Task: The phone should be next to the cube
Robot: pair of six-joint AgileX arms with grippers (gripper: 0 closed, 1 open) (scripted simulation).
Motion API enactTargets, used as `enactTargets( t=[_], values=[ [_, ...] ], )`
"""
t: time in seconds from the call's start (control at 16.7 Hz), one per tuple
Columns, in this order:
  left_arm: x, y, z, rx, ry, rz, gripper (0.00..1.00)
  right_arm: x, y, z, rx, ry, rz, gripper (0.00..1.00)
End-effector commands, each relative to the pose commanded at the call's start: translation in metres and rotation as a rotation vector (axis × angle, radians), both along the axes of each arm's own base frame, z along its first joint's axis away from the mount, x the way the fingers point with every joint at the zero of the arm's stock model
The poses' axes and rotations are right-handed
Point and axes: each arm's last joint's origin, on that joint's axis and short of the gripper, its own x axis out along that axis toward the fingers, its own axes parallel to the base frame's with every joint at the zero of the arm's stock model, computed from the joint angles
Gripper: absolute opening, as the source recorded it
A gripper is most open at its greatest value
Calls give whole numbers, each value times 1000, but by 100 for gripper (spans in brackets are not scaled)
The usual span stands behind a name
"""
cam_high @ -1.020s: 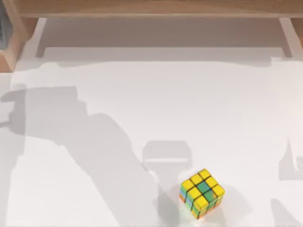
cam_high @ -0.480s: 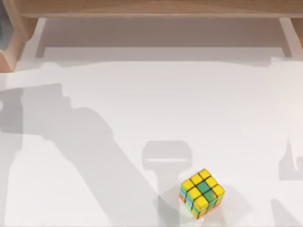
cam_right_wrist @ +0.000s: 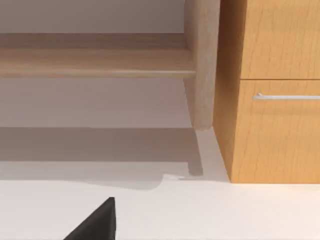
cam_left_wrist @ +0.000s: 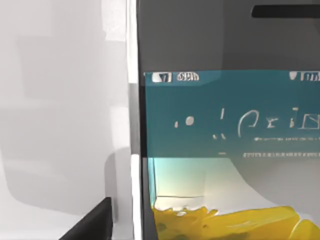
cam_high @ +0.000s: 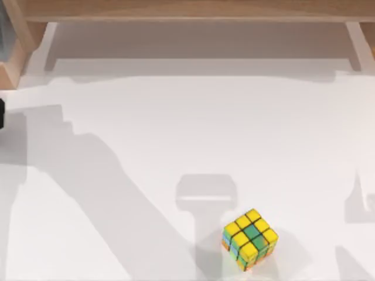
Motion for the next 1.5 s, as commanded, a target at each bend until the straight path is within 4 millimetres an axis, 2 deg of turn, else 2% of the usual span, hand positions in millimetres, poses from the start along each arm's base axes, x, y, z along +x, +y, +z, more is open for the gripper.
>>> enactTargets(
  t=[0.12, 0.9, 1.38, 1.44, 1.5],
  values=[
    [0, 0, 0, 0, 0, 0, 100, 0, 0, 0, 0, 0, 0, 100],
    [0, 0, 0, 0, 0, 0, 2, 0, 0, 0, 0, 0, 0, 100],
    [0, 0, 0, 0, 0, 0, 0, 0, 0, 0, 0, 0, 0, 100],
    [0, -2, 10, -7, -20, -1, 0, 0, 0, 0, 0, 0, 0, 100],
    [0, -2, 12, -7, -22, -1, 0, 0, 0, 0, 0, 0, 0, 100]
  ],
)
